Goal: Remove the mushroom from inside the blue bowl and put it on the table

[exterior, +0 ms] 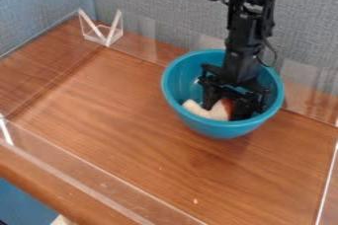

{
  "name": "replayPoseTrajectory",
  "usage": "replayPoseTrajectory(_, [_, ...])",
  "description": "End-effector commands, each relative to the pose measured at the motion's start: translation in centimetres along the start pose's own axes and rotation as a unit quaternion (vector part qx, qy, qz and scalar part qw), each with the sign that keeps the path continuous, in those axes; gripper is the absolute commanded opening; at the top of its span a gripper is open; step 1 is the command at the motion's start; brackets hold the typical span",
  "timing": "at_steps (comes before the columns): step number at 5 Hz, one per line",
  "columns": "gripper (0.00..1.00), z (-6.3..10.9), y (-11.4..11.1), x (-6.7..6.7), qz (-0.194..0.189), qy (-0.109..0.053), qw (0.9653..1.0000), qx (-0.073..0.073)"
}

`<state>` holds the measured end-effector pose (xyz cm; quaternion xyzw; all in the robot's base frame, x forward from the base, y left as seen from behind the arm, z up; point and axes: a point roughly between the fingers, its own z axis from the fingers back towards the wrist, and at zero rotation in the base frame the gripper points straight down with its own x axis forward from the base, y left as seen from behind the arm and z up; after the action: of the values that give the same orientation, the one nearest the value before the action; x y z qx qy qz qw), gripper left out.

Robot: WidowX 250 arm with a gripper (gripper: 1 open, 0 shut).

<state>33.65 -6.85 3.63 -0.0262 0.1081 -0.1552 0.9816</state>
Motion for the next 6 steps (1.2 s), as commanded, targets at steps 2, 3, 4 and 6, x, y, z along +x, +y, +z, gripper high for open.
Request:
replayPoseTrajectory(2, [0.00,4.2,0.4,-0.7,-0.003,-0.053,0.9986,0.008])
replayPoseTrajectory(3, [0.00,4.8,0.4,-1.0,-0.008,-0.058,0.9982,0.008])
replayPoseTrajectory(4, [0.00,5.5,0.3,-1.3,-0.013,-0.064,0.9978,0.009])
replayPoseTrajectory(6, [0.00,7.1,0.2,-2.0,-0.020,-0.081,0.9964,0.014])
